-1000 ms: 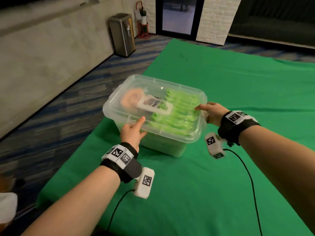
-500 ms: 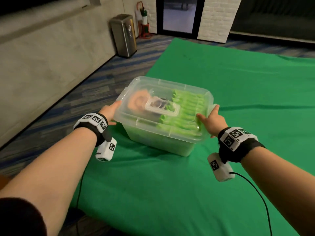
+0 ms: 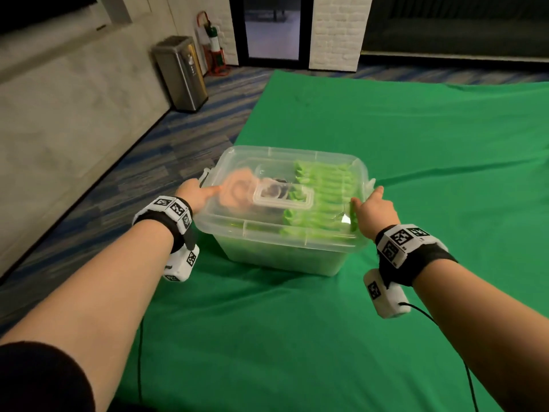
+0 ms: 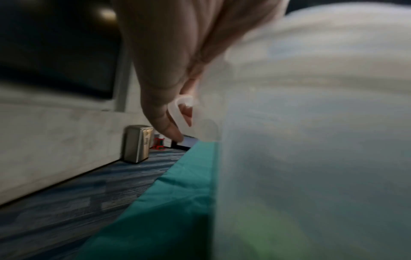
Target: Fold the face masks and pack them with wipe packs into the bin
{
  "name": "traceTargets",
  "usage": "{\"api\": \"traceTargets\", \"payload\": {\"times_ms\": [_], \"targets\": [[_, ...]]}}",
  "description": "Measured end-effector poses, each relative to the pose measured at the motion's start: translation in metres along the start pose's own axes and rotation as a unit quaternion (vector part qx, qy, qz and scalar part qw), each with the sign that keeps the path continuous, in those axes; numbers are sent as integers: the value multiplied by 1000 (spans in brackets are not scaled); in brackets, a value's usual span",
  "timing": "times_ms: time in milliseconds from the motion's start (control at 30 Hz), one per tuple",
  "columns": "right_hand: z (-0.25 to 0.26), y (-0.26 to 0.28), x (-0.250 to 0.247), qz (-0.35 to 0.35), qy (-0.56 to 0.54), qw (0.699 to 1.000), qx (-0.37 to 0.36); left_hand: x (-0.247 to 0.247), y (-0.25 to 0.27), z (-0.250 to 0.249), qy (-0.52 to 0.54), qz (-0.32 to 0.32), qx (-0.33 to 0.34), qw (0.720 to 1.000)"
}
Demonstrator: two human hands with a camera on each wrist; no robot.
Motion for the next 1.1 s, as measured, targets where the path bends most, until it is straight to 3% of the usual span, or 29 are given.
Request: {"api": "traceTargets", "payload": {"times_ms": [100, 300, 467, 633, 1100], "targets": [[0, 0, 1, 0, -20, 1000, 4, -2, -3, -12, -52, -8, 45, 998], [-8, -2, -4, 14, -89, 995, 36, -11, -10, -8, -57, -31, 23, 998], [-18, -7, -9, 30, -206, 975, 83, -15, -15, 3, 33, -44, -26, 998], [-32, -7, -11, 18, -254, 961, 110, -8, -20, -8, 97, -48, -5, 994], [-65, -13, -42, -20, -235, 964, 125, 36, -14, -54, 69, -18, 54, 996]]}}
Point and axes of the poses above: each hand's wrist, its own y-axis away from the middle knuckle, its own x-axis out of the palm, z = x × y, the point moved 10 cm from there along -y, towards the middle knuckle, and after that the axes turned 9 degrees about x, right-handed, at the moved point
